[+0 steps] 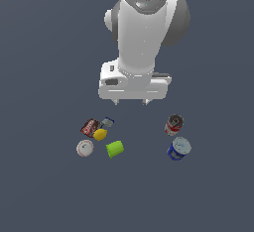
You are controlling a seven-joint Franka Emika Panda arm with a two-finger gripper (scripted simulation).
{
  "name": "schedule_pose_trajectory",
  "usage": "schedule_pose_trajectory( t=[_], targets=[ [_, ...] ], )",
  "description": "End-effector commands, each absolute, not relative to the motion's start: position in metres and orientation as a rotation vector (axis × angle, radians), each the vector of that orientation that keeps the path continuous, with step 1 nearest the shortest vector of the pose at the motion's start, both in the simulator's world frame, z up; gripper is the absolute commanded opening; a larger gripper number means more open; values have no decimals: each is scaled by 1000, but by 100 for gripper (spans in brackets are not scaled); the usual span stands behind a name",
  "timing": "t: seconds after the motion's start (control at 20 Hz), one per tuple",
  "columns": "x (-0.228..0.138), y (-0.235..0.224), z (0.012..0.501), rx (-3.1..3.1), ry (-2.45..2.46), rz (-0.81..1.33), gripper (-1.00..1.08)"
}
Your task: Pick up a designated object from a clutter of objects.
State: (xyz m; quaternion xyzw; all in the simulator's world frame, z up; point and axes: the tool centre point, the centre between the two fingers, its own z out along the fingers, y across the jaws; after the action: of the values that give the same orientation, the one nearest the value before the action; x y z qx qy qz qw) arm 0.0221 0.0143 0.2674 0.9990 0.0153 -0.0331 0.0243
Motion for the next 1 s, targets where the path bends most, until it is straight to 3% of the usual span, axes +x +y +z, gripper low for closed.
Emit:
schedule_pose_trajectory(
  t=[0.0,0.5,0.95],
  targets=[
    [35,32,256,3090,78,-92,100],
    [86,130,191,3099,226,-38,100],
    [103,199,142,3116,314,-9,100]
  ],
)
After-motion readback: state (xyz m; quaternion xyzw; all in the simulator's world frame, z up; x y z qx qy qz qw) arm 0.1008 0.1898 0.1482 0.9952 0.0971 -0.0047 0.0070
